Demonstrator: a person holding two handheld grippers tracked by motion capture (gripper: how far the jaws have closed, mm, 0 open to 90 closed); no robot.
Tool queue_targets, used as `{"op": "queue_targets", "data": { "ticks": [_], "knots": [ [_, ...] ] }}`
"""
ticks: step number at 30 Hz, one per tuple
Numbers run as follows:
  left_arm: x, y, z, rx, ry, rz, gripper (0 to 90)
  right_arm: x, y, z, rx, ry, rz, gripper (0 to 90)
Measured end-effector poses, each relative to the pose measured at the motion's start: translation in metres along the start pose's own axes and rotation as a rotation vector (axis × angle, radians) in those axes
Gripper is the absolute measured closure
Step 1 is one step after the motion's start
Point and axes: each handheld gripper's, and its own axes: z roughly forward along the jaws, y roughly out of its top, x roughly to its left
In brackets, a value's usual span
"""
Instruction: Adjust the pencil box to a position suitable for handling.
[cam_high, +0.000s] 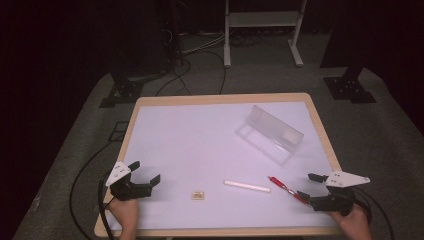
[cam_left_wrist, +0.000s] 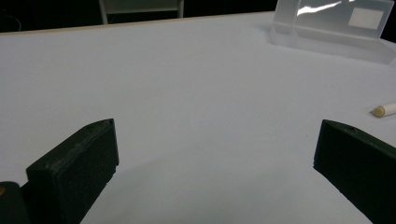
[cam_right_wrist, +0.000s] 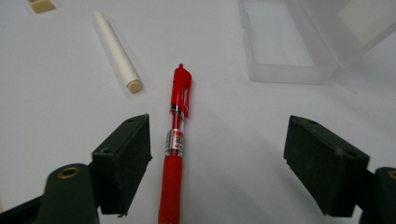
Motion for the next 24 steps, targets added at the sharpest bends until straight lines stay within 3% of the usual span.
{"op": "queue_targets", "data": {
  "ticks": [3, 7, 9, 14, 16, 24],
  "knots": [
    [0.002, -0.001, -0.004, -0.039, 0.003, -0.015, 0.0, 0.001, 0.002, 0.009, 0.017, 0.025, -0.001, 21.9],
    [0.003, -0.002, -0.005, -0.049, 0.007, -0.024, 0.0, 0.003, 0.008, 0.016, 0.022, 0.023, -0.017, 21.0],
    [0.004, -0.002, -0.007, -0.068, 0.018, -0.022, 0.0, 0.003, 0.015, 0.02, 0.032, 0.045, -0.015, 19.8],
    [0.006, -0.002, -0.007, -0.073, 0.007, -0.032, 0.0, 0.003, 0.028, 0.021, 0.027, 0.043, -0.024, 19.7],
    [0.004, -0.003, -0.008, -0.08, 0.026, -0.016, 0.0, 0.002, 0.033, 0.022, 0.026, 0.036, -0.027, 19.9],
    [0.003, -0.002, -0.008, -0.074, 0.019, -0.004, 0.0, 0.002, 0.052, 0.035, 0.035, 0.03, -0.062, 21.1]
  ]
}}
